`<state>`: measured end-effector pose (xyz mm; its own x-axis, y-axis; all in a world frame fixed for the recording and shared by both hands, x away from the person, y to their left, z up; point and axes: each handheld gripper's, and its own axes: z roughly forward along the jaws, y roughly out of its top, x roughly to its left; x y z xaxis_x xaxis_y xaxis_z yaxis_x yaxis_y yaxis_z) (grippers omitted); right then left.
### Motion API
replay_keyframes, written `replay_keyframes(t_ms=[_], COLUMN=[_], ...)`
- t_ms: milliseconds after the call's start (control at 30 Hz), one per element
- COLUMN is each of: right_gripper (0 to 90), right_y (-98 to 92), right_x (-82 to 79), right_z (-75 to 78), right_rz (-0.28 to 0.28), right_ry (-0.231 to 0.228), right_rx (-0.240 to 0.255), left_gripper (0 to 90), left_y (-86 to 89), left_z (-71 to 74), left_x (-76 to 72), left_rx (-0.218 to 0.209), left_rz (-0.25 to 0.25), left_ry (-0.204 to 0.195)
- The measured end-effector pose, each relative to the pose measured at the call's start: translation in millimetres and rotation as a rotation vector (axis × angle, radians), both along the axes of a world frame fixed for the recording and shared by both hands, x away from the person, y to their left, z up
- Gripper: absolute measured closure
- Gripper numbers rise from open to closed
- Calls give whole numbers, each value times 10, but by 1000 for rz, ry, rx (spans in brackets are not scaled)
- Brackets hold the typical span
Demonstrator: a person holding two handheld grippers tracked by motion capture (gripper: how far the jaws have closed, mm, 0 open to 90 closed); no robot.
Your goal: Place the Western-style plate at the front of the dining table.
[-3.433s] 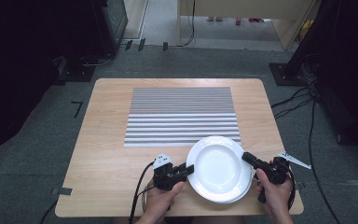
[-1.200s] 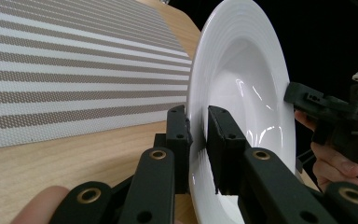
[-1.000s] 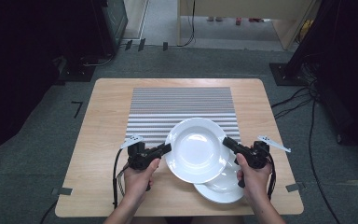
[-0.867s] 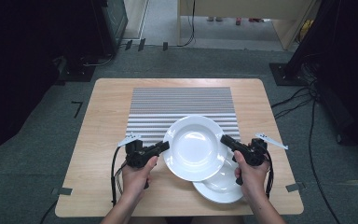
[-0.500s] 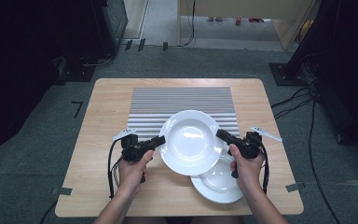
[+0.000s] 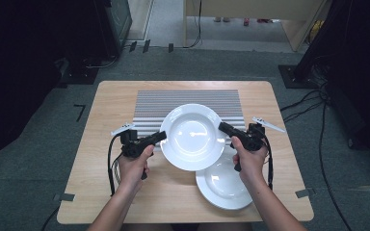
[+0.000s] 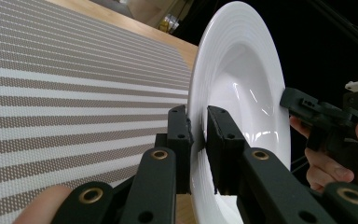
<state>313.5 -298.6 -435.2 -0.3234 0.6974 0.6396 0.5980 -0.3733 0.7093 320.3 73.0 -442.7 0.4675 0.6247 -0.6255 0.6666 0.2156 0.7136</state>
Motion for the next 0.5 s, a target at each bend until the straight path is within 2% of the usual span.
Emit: replay_keyframes(t_ms=[333, 500], right_gripper=[800, 799], right_y=[110, 149], right_x=[225, 349], right_z=[19, 16], right_rz=[3, -3], right_ry=[6, 12], right_rx=[-22, -30], left_gripper=[811, 807], left_y=[83, 105], left_z=[0, 0], left_x=[201, 333], left_rx=[-7, 10], left_rz=[24, 28], left_ry=[8, 14])
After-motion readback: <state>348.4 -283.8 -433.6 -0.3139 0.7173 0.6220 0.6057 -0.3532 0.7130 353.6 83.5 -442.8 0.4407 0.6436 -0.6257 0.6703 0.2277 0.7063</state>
